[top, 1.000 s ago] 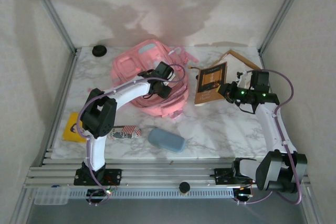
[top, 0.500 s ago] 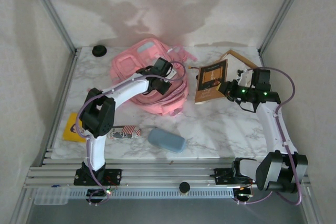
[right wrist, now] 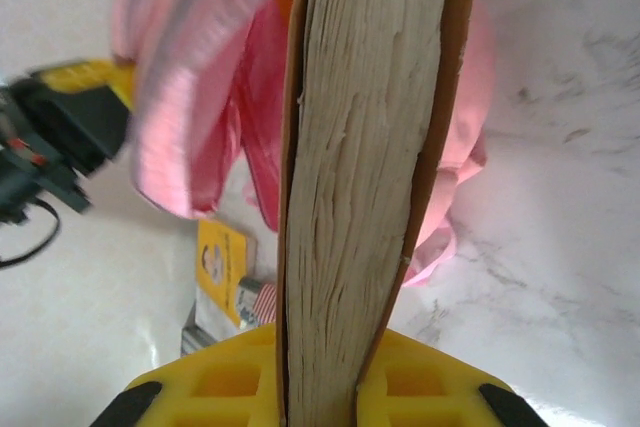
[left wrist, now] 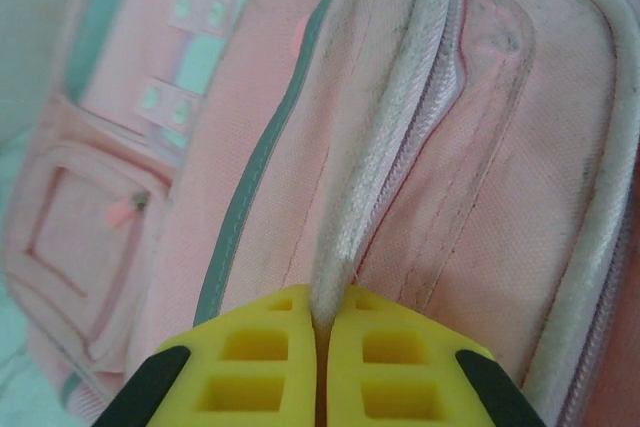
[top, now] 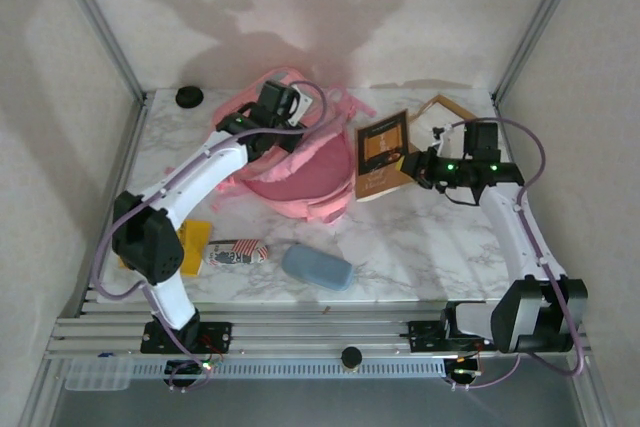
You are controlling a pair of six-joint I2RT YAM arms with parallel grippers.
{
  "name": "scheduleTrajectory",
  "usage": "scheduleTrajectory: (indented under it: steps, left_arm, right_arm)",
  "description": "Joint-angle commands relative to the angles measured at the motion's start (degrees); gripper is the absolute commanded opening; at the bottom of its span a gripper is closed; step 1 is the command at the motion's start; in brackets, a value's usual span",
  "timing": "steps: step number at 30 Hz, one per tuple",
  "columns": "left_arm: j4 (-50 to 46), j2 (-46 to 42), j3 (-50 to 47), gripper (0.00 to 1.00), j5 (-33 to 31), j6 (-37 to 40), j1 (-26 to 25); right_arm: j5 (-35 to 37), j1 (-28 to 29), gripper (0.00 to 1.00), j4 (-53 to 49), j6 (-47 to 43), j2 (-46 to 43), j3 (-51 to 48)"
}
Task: Pack the student bag
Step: Open the student bag at the center of the table, then place the book in the student bag.
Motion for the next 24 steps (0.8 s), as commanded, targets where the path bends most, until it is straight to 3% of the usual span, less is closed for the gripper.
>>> scheduleTrajectory:
  steps: [1,7,12,16,20,24]
  left_arm:
    - [2.1,-4.3,3.2,0.0,-3.3,-2.3,1.6]
    - [2.0,-6.3,4.2,0.0,0.6,-1.0,2.6]
    - [1.2,-5.0,5.8,0.0,1.3,-2.1,2.7]
    - [1.5,-4.6,6.2,0.0,1.6,-3.6,2.7]
    - [1.8,-5.1,4.5,0.0,2.8,-4.6,2.6]
    - [2.3,-5.4,3.2,0.0,3.9,-4.6,2.6]
  right_arm:
    - [-6.4,3.9,0.0,12.7,8.1,-1.1,-1.7]
    - [-1.5,13.1,0.0,31.2,20.6,3.1,-7.0]
    - [4.9,20.4,0.0,37.7,22.1,12.0,-2.9]
    - [7.0,22.7,0.0,45.8,27.2,20.2,-1.8]
    - [11.8,25.3,0.0,47.1,27.9,28.8,3.5]
    - [11.0,25.9,0.0,53.1,30.6,37.0,9.0]
